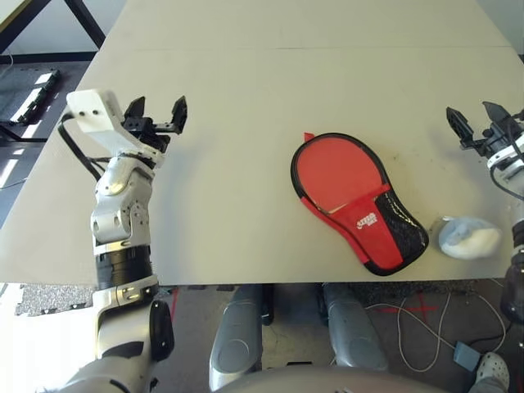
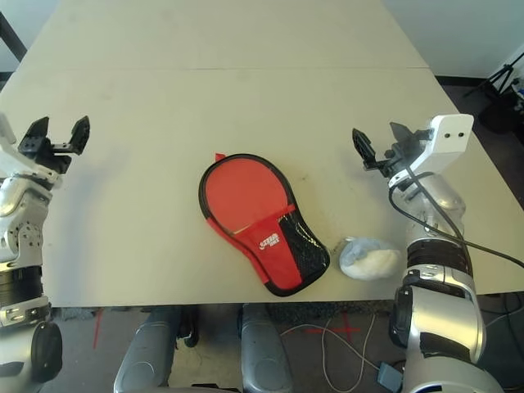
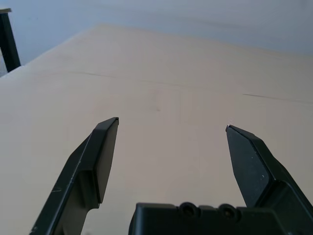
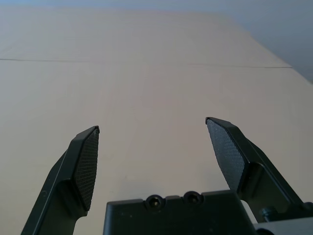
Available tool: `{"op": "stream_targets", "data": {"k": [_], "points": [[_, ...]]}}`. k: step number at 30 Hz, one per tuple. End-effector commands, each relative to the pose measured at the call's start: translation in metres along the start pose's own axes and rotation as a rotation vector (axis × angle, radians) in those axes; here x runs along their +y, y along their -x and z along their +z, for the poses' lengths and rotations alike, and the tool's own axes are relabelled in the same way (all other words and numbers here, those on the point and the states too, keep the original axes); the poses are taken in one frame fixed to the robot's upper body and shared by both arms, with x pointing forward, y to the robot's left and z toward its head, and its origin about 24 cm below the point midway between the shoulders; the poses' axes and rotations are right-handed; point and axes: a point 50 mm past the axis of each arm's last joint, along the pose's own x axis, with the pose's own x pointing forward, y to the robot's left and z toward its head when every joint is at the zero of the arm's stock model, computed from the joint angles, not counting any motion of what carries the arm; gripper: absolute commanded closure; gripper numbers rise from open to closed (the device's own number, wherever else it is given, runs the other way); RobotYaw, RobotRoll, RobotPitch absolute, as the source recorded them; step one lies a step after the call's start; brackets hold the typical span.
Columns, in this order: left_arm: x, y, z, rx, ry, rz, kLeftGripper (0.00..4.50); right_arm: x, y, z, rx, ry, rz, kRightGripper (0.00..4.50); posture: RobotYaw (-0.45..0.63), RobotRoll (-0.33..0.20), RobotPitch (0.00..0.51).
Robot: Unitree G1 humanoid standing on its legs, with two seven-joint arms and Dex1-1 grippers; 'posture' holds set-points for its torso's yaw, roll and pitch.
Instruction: Store the ping-pong paddle in its case and zip it.
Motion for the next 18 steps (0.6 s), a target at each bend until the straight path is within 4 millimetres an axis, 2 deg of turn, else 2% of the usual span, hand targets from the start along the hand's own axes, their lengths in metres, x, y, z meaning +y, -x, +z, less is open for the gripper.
{"op": "stream_targets", "data": {"k": [1,6,18], "points": [[0.009,0.0077,-0.0125,0.018,-0.005,0.047,0.0,-0.0053,0.0075,-0.0073,0.009,0.007,-0.067,0.03,-0.01,0.0,0.21],[0.0132,0.0074,-0.0179,0.033,-0.014,0.063,0.0,-0.0138,0.0123,-0.0108,0.021,0.004,-0.16,0.03,-0.02,0.0,0.223],[0.0093,0.0013,-0.0215,0.063,-0.027,0.025,0.0,-0.015,0.0128,-0.0146,0.032,-0.009,-0.202,0.03,-0.05,0.0,0.237]]}}
